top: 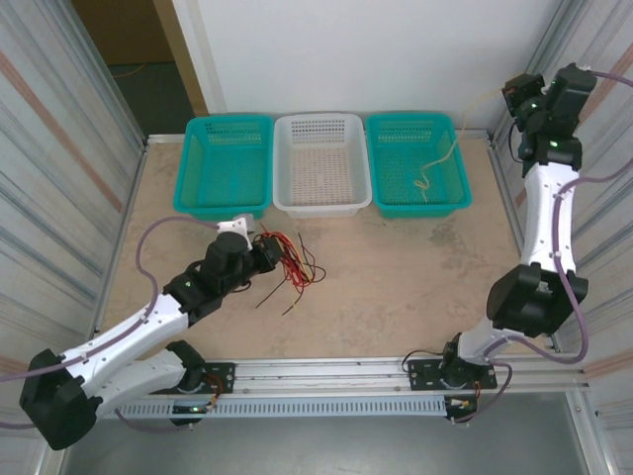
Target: Untangle the cables
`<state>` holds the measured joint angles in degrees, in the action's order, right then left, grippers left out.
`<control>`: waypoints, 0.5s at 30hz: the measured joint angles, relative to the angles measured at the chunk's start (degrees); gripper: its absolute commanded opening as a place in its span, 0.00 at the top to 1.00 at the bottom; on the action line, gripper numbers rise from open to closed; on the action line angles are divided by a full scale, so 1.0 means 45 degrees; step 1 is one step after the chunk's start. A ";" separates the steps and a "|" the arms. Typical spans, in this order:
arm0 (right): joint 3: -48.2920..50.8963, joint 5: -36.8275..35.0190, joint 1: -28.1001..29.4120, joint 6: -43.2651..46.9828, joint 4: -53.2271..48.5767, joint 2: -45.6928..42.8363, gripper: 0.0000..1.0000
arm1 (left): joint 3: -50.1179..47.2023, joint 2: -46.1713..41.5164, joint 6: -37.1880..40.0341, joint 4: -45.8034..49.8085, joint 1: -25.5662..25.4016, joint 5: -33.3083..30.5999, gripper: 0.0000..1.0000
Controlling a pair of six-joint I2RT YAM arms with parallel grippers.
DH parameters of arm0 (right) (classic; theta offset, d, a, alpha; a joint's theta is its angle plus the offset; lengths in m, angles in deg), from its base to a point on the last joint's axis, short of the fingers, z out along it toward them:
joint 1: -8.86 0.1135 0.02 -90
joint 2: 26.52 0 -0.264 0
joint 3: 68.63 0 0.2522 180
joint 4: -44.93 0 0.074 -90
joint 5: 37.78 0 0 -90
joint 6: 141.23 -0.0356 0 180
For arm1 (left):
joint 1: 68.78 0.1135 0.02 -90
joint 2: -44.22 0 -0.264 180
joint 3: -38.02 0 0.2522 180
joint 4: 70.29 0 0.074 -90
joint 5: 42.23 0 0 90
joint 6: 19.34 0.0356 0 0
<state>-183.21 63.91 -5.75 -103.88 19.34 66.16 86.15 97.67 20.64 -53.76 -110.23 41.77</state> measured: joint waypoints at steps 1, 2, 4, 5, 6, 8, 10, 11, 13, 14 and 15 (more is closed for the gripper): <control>0.0073 -0.0282 0.0165 -0.0121 0.0364 0.0185 1.00 | 0.0000 0.0053 -0.0024 -0.0044 -0.0010 0.0000 1.00; 0.0228 -0.0612 0.0330 -0.0223 0.0792 0.0350 1.00 | 0.0000 0.0083 -0.0073 -0.0078 -0.0019 0.0000 1.00; 0.0486 -0.1190 0.0597 -0.0452 0.1481 0.0665 1.00 | -0.0019 0.0097 -0.0141 -0.0185 -0.0029 -0.0005 1.00; 0.0500 -0.1433 0.0704 -0.0554 0.1749 0.0899 1.00 | -0.0039 0.0097 -0.0185 -0.0267 -0.0034 -0.0005 1.00; 0.0486 -0.1681 0.0816 -0.0680 0.2103 0.1209 1.00 | -0.0053 0.0107 -0.0194 -0.0316 -0.0044 -0.0010 1.00; 0.0355 -0.2035 0.1001 -0.0928 0.2506 0.1763 1.00 | -0.0058 0.0151 -0.0199 -0.0359 -0.0044 -0.0005 1.00; 0.0151 -0.2385 0.1190 -0.1180 0.2812 0.2370 1.00 | -0.0063 0.0238 -0.0204 -0.0398 -0.0044 -0.0010 1.00; 0.0049 -0.2550 0.1282 -0.1273 0.2939 0.2676 1.00 | -0.0063 0.0291 -0.0223 -0.0403 -0.0044 -0.0005 1.00; 0.0005 -0.2764 0.1457 -0.1501 0.3128 0.3079 1.00 | -0.0097 0.0340 -0.0253 -0.0403 -0.0044 -0.0010 1.00; 0.0005 -0.2900 0.1559 -0.1598 0.3211 0.3240 1.00 | -0.0117 0.0364 -0.0277 -0.0413 -0.0044 -0.0015 1.00; 0.0005 -0.2987 0.1632 -0.1651 0.3317 0.3347 1.00 | -0.0121 0.0389 -0.0282 -0.0408 -0.0044 -0.0015 1.00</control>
<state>-183.19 50.46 1.60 -111.31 34.27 81.22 85.60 99.42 19.38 -55.60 -110.43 41.70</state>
